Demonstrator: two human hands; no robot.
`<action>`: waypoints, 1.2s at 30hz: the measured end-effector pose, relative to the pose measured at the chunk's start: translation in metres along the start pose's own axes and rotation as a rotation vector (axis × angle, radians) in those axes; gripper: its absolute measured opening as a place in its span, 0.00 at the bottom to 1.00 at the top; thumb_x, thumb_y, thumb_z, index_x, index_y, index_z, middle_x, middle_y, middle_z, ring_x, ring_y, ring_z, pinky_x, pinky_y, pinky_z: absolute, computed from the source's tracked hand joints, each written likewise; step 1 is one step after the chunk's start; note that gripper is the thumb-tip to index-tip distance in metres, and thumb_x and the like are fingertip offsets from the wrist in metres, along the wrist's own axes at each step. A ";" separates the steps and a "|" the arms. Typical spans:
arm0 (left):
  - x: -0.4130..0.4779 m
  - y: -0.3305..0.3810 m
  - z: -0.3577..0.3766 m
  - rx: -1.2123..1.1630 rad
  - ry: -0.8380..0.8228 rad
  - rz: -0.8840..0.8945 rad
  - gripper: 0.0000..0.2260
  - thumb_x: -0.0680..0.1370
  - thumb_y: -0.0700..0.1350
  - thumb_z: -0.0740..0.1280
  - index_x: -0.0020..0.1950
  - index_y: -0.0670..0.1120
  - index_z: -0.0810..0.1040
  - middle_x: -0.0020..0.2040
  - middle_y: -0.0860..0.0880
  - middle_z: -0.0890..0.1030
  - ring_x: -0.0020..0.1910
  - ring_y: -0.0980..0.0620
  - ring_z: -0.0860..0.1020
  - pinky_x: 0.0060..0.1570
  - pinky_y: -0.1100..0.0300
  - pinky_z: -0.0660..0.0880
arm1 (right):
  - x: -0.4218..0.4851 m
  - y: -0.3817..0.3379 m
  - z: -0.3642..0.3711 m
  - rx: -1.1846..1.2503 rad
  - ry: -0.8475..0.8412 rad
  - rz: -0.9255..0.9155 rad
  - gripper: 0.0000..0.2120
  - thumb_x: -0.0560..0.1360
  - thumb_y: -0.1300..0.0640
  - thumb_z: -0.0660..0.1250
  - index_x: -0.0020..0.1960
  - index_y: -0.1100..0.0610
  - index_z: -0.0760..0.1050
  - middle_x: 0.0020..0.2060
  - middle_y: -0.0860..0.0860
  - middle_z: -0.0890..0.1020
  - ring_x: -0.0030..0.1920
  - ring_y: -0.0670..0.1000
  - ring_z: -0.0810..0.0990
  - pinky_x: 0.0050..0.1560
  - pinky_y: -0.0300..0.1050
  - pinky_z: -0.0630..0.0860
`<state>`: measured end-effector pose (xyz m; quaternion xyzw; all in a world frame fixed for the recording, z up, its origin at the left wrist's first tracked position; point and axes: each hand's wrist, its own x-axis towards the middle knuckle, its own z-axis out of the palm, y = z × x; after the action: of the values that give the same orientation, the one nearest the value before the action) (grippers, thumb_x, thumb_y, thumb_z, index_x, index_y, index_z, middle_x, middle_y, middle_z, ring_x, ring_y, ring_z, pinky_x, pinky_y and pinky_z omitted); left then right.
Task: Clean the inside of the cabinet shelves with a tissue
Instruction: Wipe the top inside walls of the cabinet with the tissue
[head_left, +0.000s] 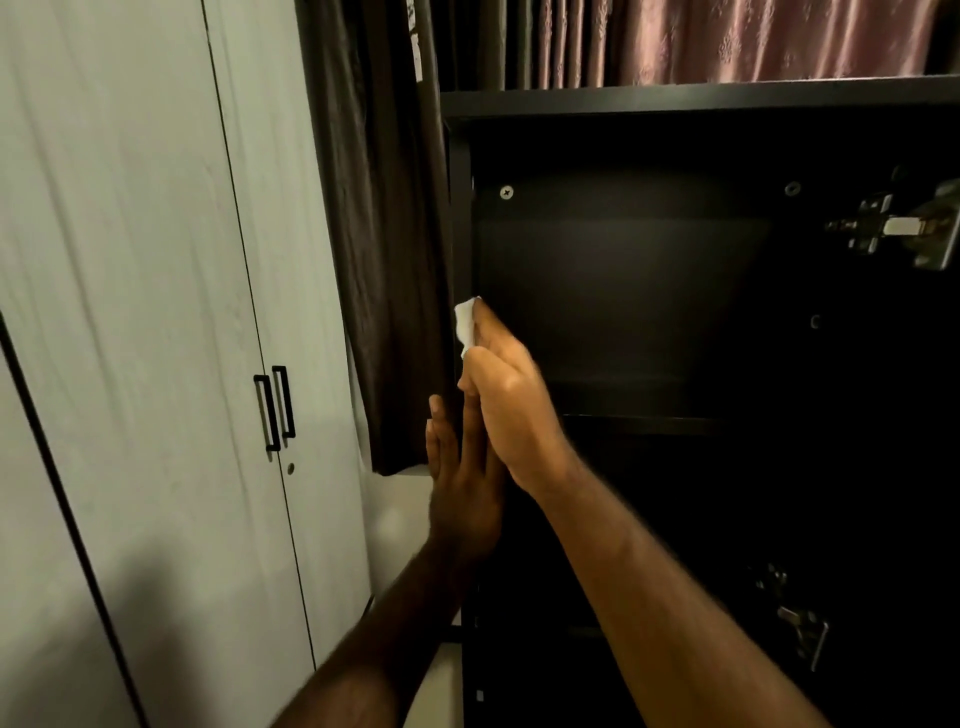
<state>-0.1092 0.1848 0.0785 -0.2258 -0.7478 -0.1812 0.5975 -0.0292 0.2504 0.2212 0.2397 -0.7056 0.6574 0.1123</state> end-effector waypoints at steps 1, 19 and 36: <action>-0.001 -0.001 0.002 0.042 -0.033 -0.001 0.32 0.84 0.58 0.54 0.82 0.47 0.44 0.81 0.47 0.38 0.77 0.33 0.42 0.68 0.27 0.50 | 0.006 -0.002 -0.003 -0.018 -0.003 0.000 0.29 0.81 0.62 0.56 0.80 0.49 0.54 0.61 0.56 0.77 0.59 0.57 0.78 0.51 0.37 0.77; -0.009 -0.012 0.013 0.200 -0.054 0.037 0.35 0.81 0.57 0.61 0.80 0.41 0.50 0.76 0.36 0.59 0.80 0.38 0.42 0.78 0.44 0.39 | 0.045 0.004 0.007 -0.123 0.124 -0.061 0.36 0.79 0.61 0.63 0.80 0.47 0.48 0.65 0.48 0.72 0.49 0.56 0.83 0.48 0.51 0.83; -0.006 -0.011 0.015 0.157 0.036 0.061 0.25 0.86 0.54 0.53 0.77 0.40 0.54 0.75 0.40 0.61 0.80 0.45 0.49 0.79 0.48 0.49 | 0.068 -0.002 0.011 -0.138 0.219 -0.327 0.38 0.76 0.58 0.66 0.80 0.51 0.50 0.78 0.51 0.60 0.63 0.28 0.68 0.60 0.25 0.68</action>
<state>-0.1261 0.1830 0.0698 -0.1978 -0.7414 -0.1077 0.6321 -0.0848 0.2261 0.2541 0.2699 -0.6842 0.6026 0.3097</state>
